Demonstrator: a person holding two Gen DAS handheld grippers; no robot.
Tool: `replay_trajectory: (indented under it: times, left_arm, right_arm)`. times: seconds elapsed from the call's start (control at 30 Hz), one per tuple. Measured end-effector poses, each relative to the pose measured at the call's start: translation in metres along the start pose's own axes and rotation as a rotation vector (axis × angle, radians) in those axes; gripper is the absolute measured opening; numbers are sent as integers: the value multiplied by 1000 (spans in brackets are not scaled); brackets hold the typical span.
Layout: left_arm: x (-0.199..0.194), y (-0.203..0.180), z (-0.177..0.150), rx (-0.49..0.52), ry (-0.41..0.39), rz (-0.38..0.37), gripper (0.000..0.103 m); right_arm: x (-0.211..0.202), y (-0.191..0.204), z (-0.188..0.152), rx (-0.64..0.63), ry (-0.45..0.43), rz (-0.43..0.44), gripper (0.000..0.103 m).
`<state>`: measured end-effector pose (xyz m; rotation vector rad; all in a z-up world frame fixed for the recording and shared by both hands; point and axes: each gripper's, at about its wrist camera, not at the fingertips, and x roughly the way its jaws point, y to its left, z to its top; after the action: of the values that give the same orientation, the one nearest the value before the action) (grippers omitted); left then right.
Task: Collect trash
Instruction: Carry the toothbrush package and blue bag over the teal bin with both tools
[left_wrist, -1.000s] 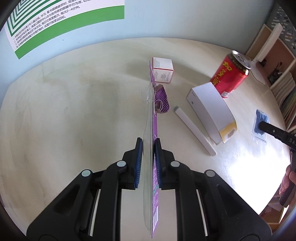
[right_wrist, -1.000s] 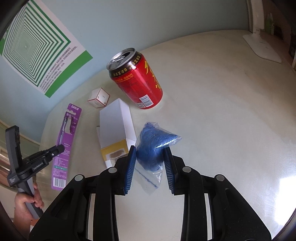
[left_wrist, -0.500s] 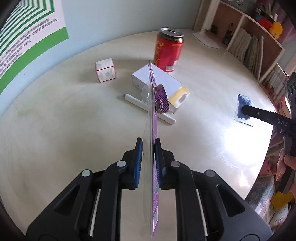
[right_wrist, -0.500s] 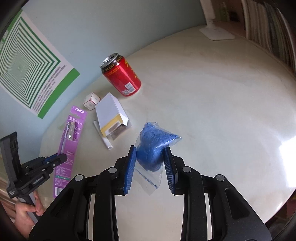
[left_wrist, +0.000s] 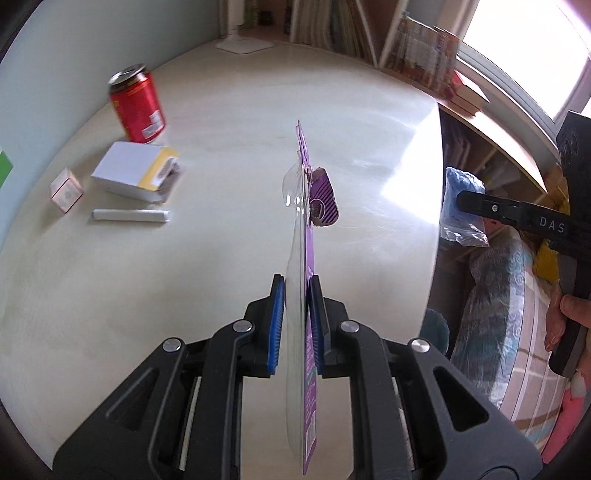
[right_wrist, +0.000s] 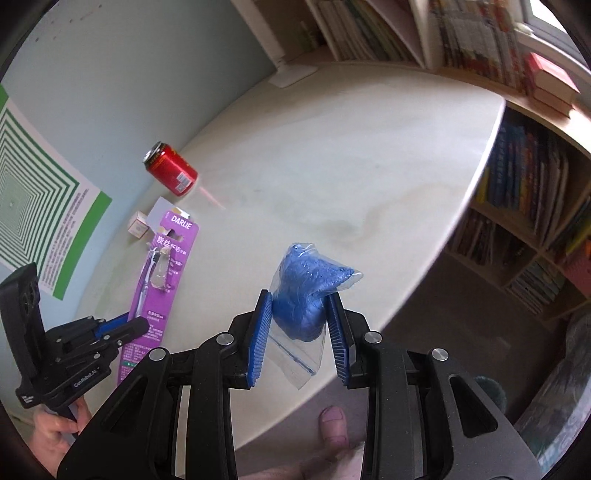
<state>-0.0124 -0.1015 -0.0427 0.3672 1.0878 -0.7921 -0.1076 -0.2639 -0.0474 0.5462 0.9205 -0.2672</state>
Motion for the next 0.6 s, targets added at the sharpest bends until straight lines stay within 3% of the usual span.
replay_trajectory:
  times: [0.23, 0.6]
  left_arm:
    - [8, -88, -6, 161, 14, -79, 12]
    - [30, -221, -46, 344, 101, -166, 12]
  right_arm:
    - [-58, -71, -52, 141, -54, -68, 31]
    - [-121, -168, -145, 323, -56, -126, 31]
